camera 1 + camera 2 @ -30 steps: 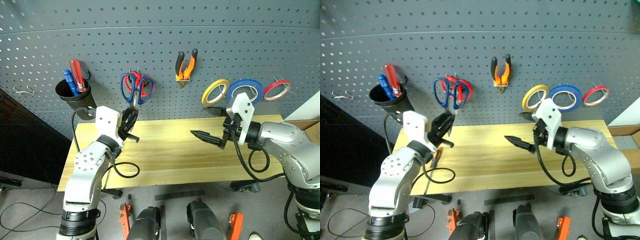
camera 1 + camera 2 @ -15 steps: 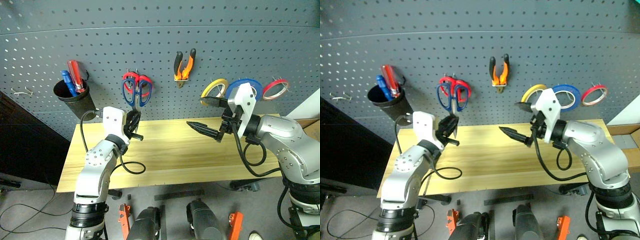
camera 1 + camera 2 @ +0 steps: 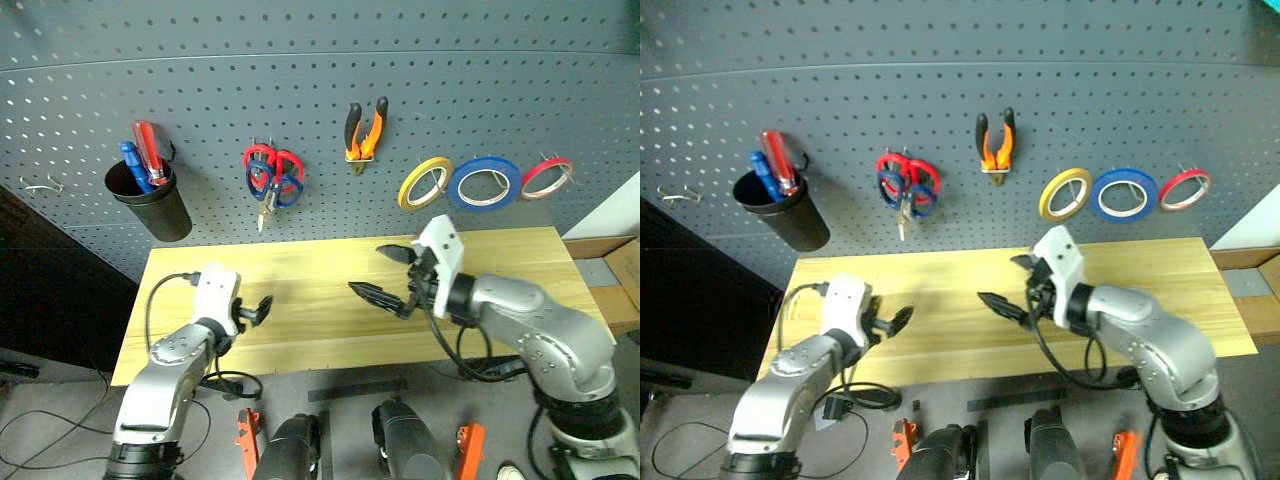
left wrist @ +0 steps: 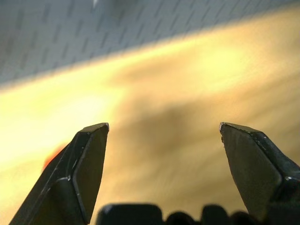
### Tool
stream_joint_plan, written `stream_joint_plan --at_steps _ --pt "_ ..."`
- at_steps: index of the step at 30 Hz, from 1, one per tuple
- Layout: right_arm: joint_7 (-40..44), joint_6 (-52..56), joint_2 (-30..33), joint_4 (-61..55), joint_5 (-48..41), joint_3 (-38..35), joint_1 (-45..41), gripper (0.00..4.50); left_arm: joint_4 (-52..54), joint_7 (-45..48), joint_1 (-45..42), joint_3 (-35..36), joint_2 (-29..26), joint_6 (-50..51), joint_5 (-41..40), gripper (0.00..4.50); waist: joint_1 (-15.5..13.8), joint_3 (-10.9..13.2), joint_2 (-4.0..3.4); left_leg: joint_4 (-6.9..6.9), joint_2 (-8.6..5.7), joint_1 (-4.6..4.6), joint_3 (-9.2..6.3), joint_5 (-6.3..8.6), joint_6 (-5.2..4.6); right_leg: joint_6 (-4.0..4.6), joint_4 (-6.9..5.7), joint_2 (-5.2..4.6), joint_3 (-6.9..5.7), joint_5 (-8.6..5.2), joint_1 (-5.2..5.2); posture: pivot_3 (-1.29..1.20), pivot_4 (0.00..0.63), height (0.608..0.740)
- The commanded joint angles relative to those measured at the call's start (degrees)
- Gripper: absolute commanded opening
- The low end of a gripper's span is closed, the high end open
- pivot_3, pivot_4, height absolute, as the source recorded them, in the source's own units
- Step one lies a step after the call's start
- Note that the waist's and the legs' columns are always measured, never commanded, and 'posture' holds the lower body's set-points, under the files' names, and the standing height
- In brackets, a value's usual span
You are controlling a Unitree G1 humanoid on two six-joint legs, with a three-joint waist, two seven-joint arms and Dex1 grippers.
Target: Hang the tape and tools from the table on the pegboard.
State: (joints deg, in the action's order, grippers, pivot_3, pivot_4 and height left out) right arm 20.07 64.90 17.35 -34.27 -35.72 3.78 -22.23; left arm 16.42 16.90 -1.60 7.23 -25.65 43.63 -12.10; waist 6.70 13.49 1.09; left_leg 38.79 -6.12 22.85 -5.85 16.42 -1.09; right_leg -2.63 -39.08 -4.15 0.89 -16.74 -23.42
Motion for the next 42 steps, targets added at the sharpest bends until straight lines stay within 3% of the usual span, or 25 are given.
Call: stream_joint_plan --at_steps 1,4,9,24,28,35,42 --pt "-6.5 11.1 -6.0 -2.3 -4.3 -3.9 -2.8 4.5 -0.3 0.2 0.6 3.1 -3.4 2.6 0.8 4.15 -0.1 0.0 -0.07 -0.01 0.0 0.01 -0.01 -0.01 0.01 0.04 -0.02 0.01 0.0 0.02 -0.04 -0.25 0.251 0.74" --pt "-6.0 12.5 -4.7 -2.9 -3.3 0.7 -3.9 4.5 -5.1 0.3 -1.2 2.7 -6.2 4.8 2.0 4.15 -0.5 0.0 -0.08 0.01 -0.06 0.0 -0.06 0.0 0.0 0.07 0.07 -0.02 -0.04 0.08 -0.25 -0.25 0.251 0.74" --pt "-5.9 11.0 -5.0 -2.1 -2.3 5.1 -5.4 4.5 -14.2 -0.8 -5.1 2.5 -4.2 9.0 1.6 4.15 -0.3 0.0 -0.07 0.0 -0.1 0.03 -0.02 0.0 0.0 0.05 0.08 -0.06 -0.03 0.09 -0.34 -0.24 0.254 0.74" --pt "-2.0 4.2 1.1 -3.0 1.7 12.1 -6.2 4.5 -29.9 -1.0 -12.6 0.6 -1.8 1.7 3.4 4.15 0.1 0.0 -0.04 0.0 -0.07 0.05 0.03 0.0 0.01 0.04 0.07 -0.05 0.0 0.1 -0.36 -0.26 0.246 0.74" --pt "-1.2 3.3 2.4 -3.0 2.3 12.6 -6.2 4.5 -32.1 -0.7 -13.5 0.6 -1.5 -1.2 3.6 3.27 0.1 0.0 -0.03 0.0 -0.07 0.04 0.03 0.0 0.01 0.04 0.06 -0.06 0.0 0.1 -0.35 -0.27 0.245 0.74" --pt "0.7 2.2 3.5 -3.2 2.1 10.4 -5.6 4.5 -33.5 -0.4 -14.2 1.6 -1.5 -6.2 3.3 0.71 0.4 0.0 -0.02 0.01 -0.07 0.05 0.04 0.0 0.01 0.04 0.06 -0.06 -0.01 0.1 -0.34 -0.27 0.235 0.74" --pt "7.7 -10.0 7.0 -6.0 3.6 10.4 -4.5 4.5 -20.0 -1.9 -8.4 6.4 1.0 -19.5 1.4 0.56 1.1 0.0 -0.01 0.0 -0.06 0.14 0.05 0.0 0.02 0.03 0.08 -0.06 -0.01 0.1 -0.31 -0.28 0.233 0.74"
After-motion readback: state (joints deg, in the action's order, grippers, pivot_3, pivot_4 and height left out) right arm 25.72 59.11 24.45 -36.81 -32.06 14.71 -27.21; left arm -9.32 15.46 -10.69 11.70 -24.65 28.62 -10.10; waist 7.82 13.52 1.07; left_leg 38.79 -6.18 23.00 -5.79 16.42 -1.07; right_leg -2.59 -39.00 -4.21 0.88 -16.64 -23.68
